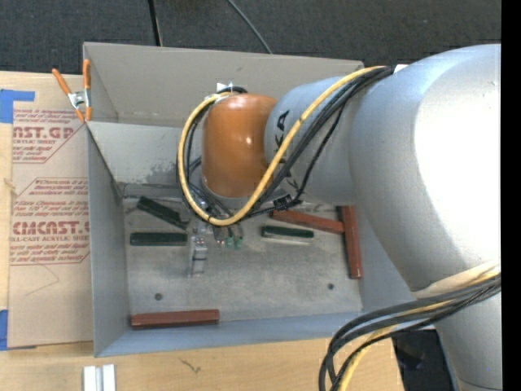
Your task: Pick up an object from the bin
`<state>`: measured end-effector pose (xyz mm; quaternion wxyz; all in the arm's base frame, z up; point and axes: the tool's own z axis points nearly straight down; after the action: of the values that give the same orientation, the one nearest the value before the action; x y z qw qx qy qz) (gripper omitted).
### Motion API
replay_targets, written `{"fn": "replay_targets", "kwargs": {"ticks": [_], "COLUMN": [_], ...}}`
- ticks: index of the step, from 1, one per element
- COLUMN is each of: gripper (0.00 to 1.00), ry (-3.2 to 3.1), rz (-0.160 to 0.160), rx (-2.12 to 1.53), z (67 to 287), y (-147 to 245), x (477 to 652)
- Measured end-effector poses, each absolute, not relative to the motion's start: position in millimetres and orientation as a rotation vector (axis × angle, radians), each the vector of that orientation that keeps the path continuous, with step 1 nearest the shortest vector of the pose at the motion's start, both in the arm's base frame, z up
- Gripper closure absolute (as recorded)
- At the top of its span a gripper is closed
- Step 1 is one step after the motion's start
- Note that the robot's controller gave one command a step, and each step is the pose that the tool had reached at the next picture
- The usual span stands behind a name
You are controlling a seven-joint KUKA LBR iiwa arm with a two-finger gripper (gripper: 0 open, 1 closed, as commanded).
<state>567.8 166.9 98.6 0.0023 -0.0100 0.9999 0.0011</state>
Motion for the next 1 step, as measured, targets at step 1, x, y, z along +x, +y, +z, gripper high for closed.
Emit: {"fn": "replay_targets", "kwargs": {"ticks": [1], "gripper": [0.00], "ry": [3.135], "rz": [-0.003], "rx": [-0.245], "z": [71.8], "y": [192.9], "x": [580.9]}}
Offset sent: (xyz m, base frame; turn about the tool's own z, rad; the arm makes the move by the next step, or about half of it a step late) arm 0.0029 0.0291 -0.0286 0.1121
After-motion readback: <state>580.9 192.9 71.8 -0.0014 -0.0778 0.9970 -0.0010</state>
